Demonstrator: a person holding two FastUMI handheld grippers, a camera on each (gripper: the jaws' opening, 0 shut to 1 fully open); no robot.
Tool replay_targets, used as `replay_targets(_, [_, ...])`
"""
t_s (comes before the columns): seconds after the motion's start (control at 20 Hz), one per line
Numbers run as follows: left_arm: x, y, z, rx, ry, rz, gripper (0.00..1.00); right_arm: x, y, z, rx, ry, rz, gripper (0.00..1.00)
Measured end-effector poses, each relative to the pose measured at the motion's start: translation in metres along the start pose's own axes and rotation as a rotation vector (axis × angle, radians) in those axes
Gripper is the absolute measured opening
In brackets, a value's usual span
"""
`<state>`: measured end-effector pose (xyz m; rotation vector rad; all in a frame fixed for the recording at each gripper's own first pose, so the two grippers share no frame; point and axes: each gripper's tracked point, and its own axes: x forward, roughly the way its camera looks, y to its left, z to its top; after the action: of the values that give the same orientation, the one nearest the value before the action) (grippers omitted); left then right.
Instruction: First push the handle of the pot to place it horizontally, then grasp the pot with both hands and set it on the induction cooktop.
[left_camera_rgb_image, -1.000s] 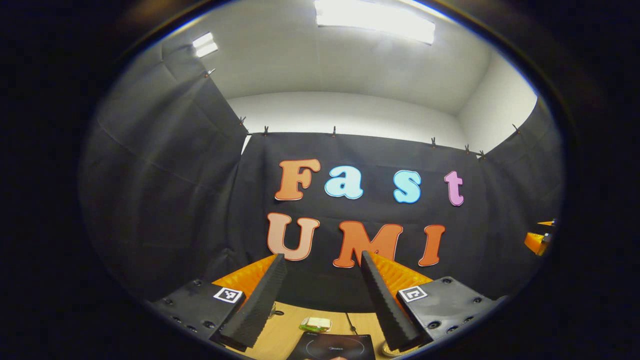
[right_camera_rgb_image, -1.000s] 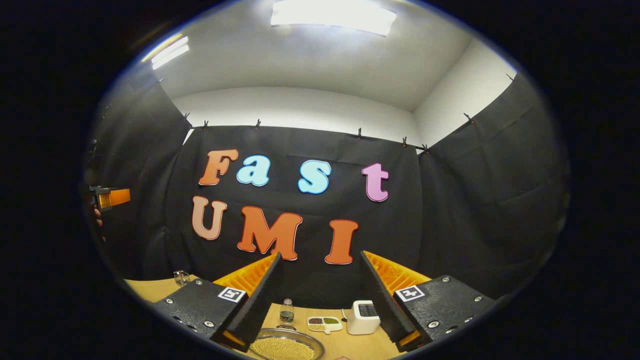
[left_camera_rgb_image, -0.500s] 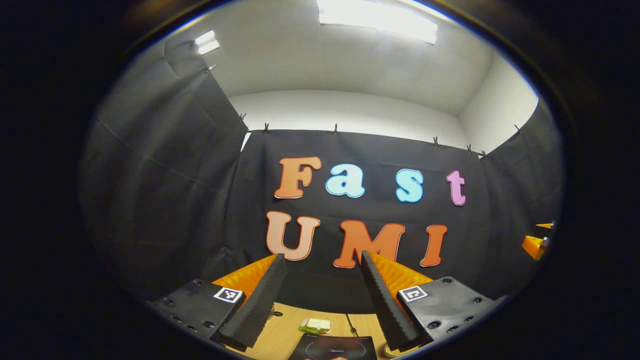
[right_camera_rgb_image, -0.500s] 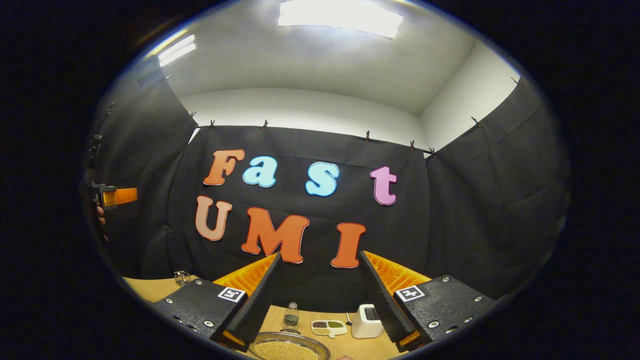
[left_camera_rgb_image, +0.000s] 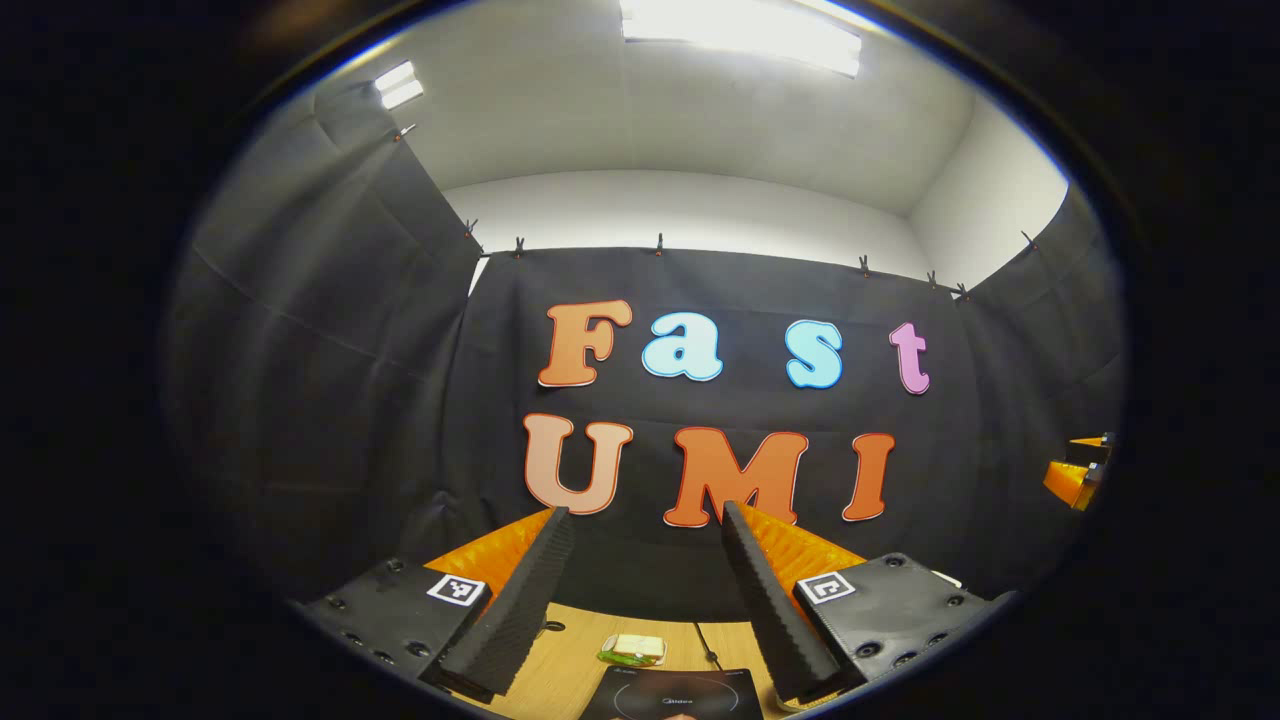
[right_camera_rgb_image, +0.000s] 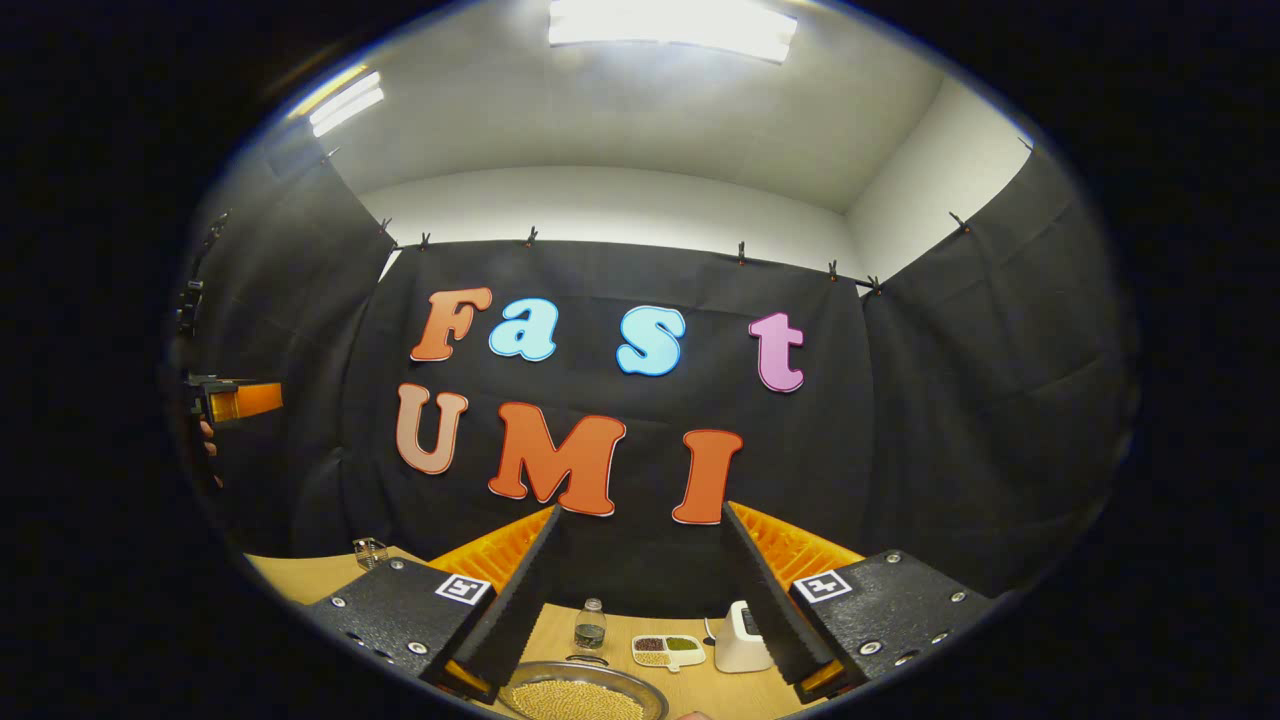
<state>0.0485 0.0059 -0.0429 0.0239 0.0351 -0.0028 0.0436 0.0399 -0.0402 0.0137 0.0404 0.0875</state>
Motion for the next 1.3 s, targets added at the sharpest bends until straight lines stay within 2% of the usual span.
replay_targets(0.25, [0.006, -0.007, -0.016, 0.017, 0.023, -0.009, 0.98, 0.006, -0.004, -0.038, 0.038, 0.077, 0.012, 0.95])
replay_targets(0.75, [0.011, -0.019, -0.055, 0.065, 0.082, -0.02, 0.97, 0.007, 0.012, -0.151, 0.11, 0.383, 0.088, 0.9])
replay_targets(1.05, [0.016, -0.021, -0.075, 0.09, 0.121, -0.028, 0.99, -0.008, 0.037, -0.21, 0.126, 0.581, 0.168, 0.7])
replay_targets(1.2, [0.018, -0.017, -0.084, 0.085, 0.138, -0.02, 0.98, -0.016, 0.054, -0.239, 0.118, 0.673, 0.225, 0.53])
replay_targets(1.3, [0.019, -0.018, -0.098, 0.092, 0.167, -0.025, 0.98, -0.033, 0.073, -0.262, 0.153, 0.761, 0.291, 0.45])
